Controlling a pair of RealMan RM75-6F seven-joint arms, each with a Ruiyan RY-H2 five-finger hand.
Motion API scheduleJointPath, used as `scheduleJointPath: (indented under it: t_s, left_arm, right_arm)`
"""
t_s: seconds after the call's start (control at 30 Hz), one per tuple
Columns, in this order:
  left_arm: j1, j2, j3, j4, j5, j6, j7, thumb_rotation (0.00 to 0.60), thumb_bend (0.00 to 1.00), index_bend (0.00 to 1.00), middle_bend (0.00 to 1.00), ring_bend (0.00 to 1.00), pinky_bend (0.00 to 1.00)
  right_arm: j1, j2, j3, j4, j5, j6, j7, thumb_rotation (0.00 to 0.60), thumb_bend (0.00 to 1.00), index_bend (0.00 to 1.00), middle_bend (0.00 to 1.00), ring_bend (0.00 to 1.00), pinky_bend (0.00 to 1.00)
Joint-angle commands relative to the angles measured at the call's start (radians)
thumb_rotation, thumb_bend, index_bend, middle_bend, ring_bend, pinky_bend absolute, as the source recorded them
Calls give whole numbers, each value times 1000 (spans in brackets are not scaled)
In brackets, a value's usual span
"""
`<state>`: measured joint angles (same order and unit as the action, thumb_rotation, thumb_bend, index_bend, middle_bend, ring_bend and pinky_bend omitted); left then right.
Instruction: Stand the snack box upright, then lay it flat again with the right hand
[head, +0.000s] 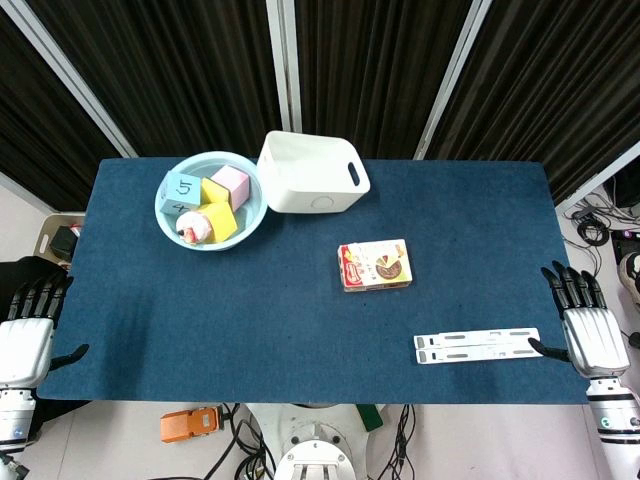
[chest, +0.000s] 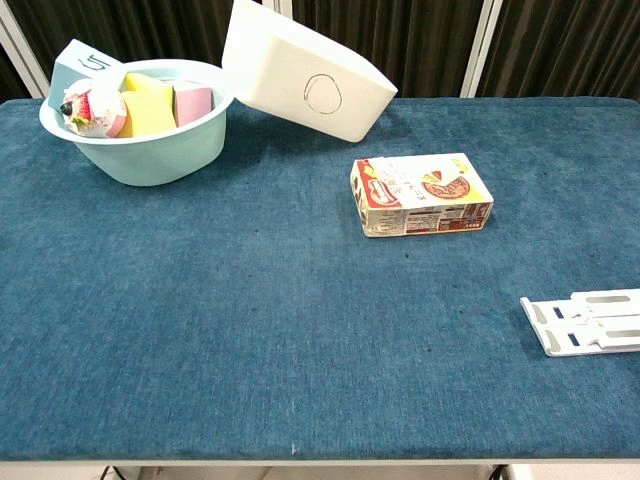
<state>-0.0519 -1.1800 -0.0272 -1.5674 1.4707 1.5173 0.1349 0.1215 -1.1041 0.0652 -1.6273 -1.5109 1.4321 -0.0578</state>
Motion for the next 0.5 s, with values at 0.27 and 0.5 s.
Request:
scheduleJointPath:
  t_s: [0.27,0.5]
  left_arm:
    - [-4,4,-6,-2,-1,-6,-1,600,0,0,0,0,0]
    - [-1,8,-10,-9,12,12,2,600,0,0,0,0,0]
  right_arm:
    - [85,37,17,-87,-21,-106,-53,600,126,0,0,0,0]
    - [318,46,110,-266,141,-426,-250,600,125,0,0,0,0]
